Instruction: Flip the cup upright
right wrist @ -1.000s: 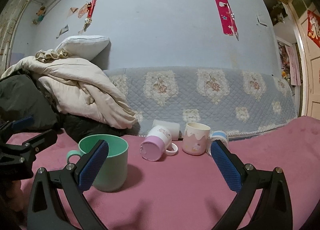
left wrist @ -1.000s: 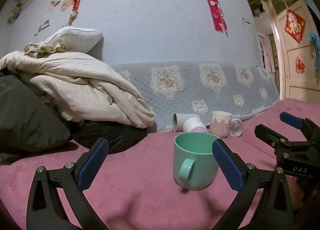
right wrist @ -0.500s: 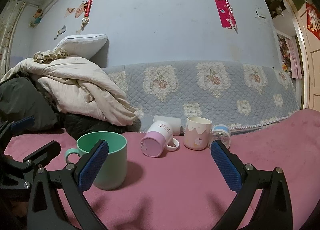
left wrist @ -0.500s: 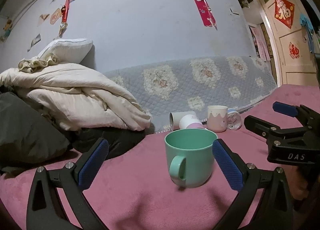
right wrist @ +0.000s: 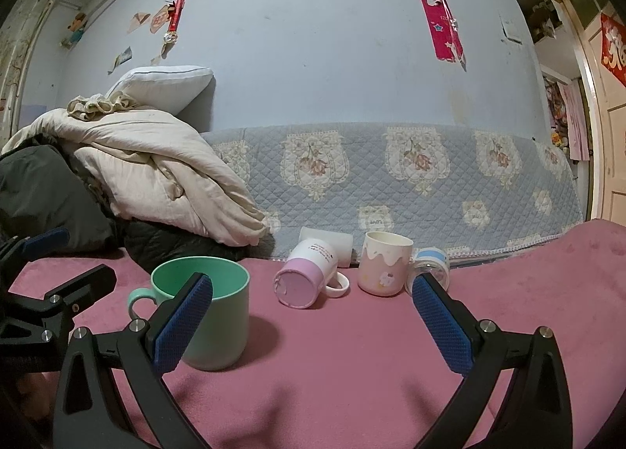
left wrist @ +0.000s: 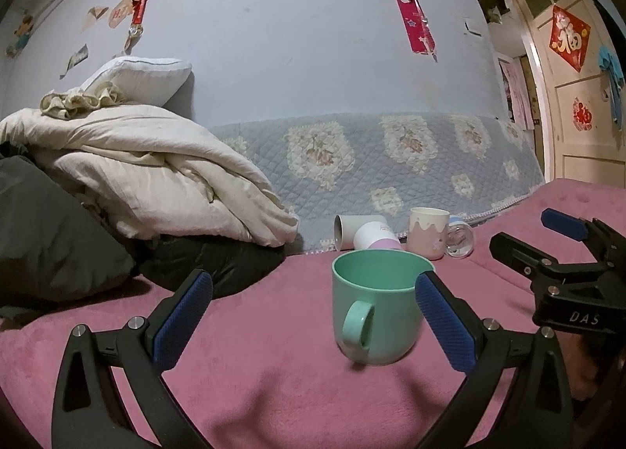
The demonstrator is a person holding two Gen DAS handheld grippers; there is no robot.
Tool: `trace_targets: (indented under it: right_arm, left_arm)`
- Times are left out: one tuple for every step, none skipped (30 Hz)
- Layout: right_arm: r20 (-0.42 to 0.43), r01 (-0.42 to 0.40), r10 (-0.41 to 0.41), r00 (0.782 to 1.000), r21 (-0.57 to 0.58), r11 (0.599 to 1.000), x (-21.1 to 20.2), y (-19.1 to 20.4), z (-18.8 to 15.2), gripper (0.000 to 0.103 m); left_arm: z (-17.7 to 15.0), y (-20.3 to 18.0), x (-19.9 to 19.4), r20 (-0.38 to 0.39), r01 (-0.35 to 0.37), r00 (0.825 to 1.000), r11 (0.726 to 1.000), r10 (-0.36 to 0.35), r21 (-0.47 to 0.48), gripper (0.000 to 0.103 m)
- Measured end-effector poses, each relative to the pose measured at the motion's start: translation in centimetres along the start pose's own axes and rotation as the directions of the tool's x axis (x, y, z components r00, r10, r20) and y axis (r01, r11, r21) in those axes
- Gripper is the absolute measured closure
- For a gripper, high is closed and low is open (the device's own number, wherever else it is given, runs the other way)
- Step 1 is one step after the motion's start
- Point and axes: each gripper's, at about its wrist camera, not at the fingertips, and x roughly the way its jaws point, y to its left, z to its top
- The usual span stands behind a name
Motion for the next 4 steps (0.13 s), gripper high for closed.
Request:
trace_targets:
  right_arm:
    - [-0.001, 0.000, 0.000, 1.000, 0.000, 1.000, 0.00, 0.01, 0.02, 0.000]
    - [-0.002, 0.000, 0.000, 1.000, 0.000, 1.000, -0.02, 0.04, 0.01, 0.000]
    - [-0.003, 0.001, -0.001, 1.000, 0.000, 1.000, -0.01, 0.06, 0.02, 0.000]
    - [-0.003, 0.001, -0.001, 1.000, 0.000, 1.000, -0.01, 0.07, 0.02, 0.000]
  left_arm:
    - [-0.01, 0.05, 0.01, -0.002, 0.001, 1.000, 1.000, -0.001, -0.003, 0.000]
    - [-0.04, 0.11, -0.01, -0.003, 0.001, 1.000, 1.000, -0.001, -0.006, 0.000]
    - [-0.04, 0.12, 0.00, -0.005, 0.002, 1.000, 1.000, -0.002, -0.007, 0.000]
    - [-0.05, 0.15, 0.01, -0.006, 0.002, 1.000, 1.000, -0.002, -0.008, 0.000]
